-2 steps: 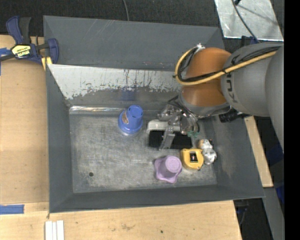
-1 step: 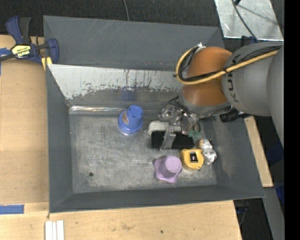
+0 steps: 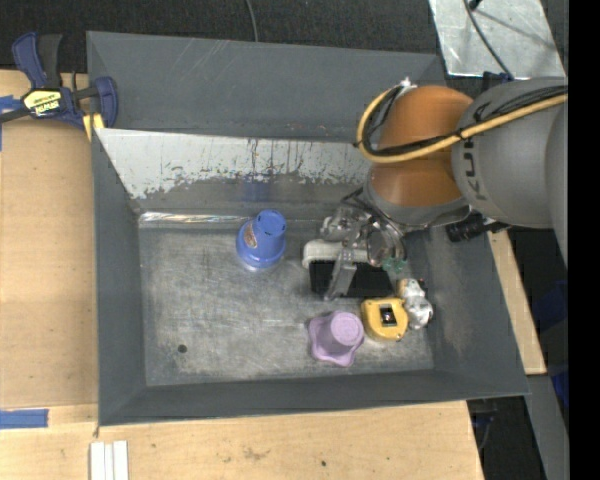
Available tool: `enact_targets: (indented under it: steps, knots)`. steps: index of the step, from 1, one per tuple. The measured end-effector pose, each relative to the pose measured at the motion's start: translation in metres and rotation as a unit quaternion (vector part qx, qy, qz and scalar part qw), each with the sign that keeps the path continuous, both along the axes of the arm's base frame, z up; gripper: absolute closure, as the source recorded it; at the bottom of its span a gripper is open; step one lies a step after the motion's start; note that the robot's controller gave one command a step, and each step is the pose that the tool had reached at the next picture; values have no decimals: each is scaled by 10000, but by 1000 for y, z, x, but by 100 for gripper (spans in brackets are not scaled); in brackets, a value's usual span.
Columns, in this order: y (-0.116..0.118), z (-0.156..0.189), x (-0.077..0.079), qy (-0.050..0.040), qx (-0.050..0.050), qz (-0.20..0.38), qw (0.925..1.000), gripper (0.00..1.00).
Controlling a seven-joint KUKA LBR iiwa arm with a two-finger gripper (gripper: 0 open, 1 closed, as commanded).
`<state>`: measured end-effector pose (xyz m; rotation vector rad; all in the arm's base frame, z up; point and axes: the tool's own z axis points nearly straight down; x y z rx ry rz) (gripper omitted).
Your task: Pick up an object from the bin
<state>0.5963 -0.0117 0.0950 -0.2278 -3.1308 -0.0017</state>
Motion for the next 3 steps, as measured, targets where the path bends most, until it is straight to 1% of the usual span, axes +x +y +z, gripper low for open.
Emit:
enact_targets:
  steps: [2,3]
  knots:
    - [-1,34,2,-33,-3,-2,10000,100]
    - [-1,43,2,-40,-3,-2,10000,100]
